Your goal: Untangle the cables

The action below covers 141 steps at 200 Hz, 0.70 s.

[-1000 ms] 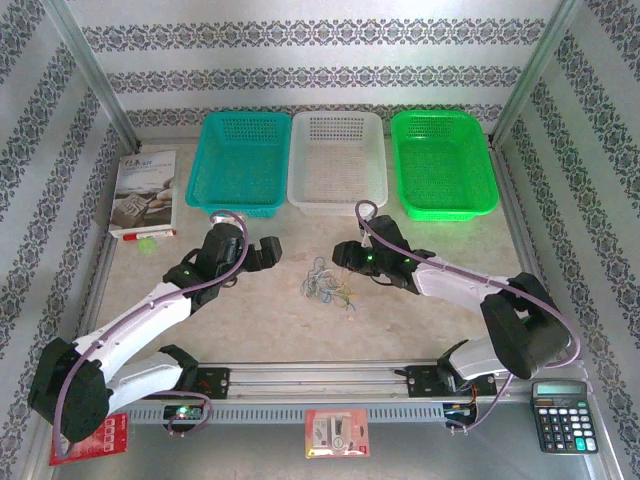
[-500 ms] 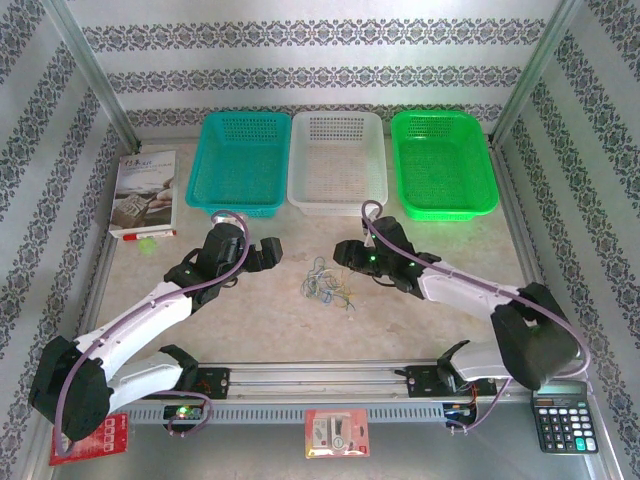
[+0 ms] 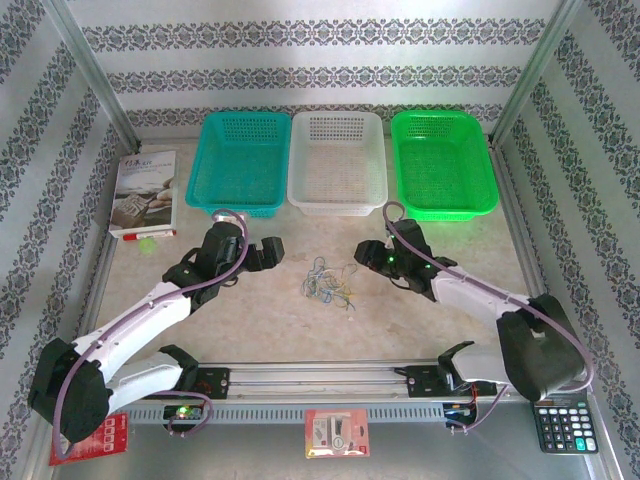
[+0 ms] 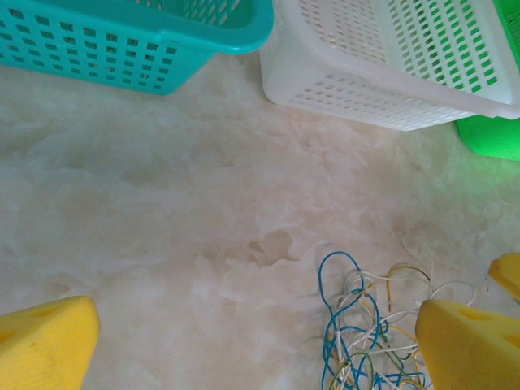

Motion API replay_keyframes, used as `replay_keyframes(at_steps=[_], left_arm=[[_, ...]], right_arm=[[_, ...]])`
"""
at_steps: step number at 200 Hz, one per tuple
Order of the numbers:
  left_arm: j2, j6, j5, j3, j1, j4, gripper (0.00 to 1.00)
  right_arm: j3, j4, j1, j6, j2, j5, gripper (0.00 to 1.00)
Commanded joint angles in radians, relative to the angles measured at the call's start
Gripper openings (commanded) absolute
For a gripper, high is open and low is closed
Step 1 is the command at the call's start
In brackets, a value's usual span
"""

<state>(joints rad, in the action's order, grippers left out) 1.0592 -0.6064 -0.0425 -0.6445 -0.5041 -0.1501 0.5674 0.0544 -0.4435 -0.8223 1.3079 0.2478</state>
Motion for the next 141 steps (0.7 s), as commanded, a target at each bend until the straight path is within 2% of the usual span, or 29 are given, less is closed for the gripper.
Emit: replay_keyframes(at_steps=[1, 39, 109, 141], left_arm=[[0.005, 0.022, -0.018, -0.036, -0.013, -0.011, 1.0], [0.021, 0.025, -0.022, -0.045, -0.014, -0.01, 1.0], [0.042, 0.026, -0.028, -0.051, -0.014, -0.01, 1.0], [0.043, 0.023, -0.028, -0.052, -0.014, -0.01, 1.0]], right_arm=[[0.043, 0.004, 0.01, 0.044, 0.056, 0.032, 0.42], [0.078, 0.05, 0.008, 0.055, 0.158, 0.075, 0.38], [0.114, 0.086, -0.015, 0.06, 0.244, 0.082, 0.36], [0.124, 0.1, -0.015, 0.06, 0.276, 0.092, 0.31]])
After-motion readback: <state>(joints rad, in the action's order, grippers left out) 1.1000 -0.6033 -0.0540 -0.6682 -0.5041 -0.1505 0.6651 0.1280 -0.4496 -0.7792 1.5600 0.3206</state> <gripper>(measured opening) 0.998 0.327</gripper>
